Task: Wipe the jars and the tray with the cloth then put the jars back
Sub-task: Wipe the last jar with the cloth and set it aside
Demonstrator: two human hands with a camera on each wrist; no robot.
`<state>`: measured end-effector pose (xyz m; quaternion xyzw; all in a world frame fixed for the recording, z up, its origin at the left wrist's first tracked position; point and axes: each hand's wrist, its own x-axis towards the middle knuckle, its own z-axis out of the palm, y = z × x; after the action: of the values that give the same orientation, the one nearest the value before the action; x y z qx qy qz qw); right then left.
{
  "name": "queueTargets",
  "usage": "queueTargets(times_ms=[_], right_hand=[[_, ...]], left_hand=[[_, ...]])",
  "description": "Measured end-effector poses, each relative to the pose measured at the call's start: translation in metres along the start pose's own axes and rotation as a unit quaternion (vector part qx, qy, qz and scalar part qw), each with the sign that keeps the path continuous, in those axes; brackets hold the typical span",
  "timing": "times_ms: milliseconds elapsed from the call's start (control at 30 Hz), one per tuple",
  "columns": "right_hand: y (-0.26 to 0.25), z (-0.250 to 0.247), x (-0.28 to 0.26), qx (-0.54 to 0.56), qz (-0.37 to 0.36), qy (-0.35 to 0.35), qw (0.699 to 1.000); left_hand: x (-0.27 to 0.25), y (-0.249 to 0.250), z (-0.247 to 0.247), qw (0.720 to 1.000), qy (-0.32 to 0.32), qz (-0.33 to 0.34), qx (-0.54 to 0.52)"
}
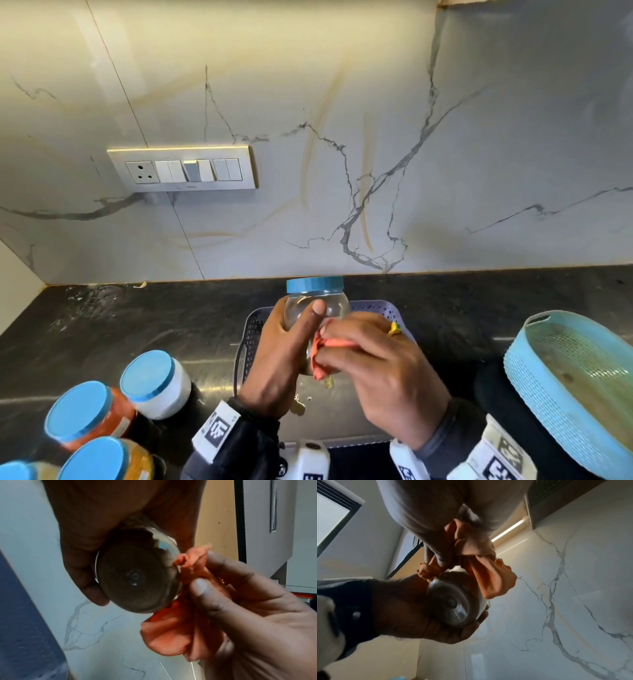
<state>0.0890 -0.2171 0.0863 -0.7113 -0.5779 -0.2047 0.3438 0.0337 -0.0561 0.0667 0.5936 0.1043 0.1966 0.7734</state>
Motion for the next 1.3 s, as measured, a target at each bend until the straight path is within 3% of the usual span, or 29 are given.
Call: queueTargets(times_ms=[167, 267, 367, 567, 800, 933, 1033, 1167, 1300], right_hand=[[0.024, -0.008, 0.015, 0.053, 0.130, 0.103, 0.985], [0.010, -0.005, 0.002, 0.051, 0.094, 0.066, 0.992], [-0.001, -0.004, -0.010, 0.042, 0.021, 0.015, 0.999], [0.020, -0.014, 0.014, 0.136, 0.141, 0.114, 0.974], [-0.004, -0.004, 0.000, 0.088, 0.051, 0.052, 0.993], [0.019, -0.007, 0.023, 0.191, 0.135, 0.118, 0.965], [0.019, -0.002, 0.025, 0.273, 0.197, 0.133, 0.932], [-0.002, 0.002, 0.006, 0.216, 0.152, 0.116, 0.957], [0.002, 0.001, 0.001, 0.167, 0.124, 0.129, 0.969]], left_hand=[[-0.004, -0.003, 0.002, 1.000, -0.012, -0.015, -0.012], [-0.002, 0.004, 0.002, 0.998, 0.015, -0.027, -0.049], [0.000, 0.007, 0.002, 0.996, -0.001, -0.033, -0.084], [-0.005, 0.012, 0.012, 0.990, -0.052, -0.037, -0.129], [0.002, 0.020, -0.005, 0.984, -0.019, -0.035, -0.176], [-0.008, 0.018, 0.002, 0.976, -0.084, -0.032, -0.196], [-0.006, 0.019, 0.002, 0.979, -0.078, -0.022, -0.188], [0.003, 0.023, -0.007, 0.974, -0.045, -0.027, -0.221], [0.004, 0.021, -0.007, 0.981, -0.042, -0.038, -0.184]])
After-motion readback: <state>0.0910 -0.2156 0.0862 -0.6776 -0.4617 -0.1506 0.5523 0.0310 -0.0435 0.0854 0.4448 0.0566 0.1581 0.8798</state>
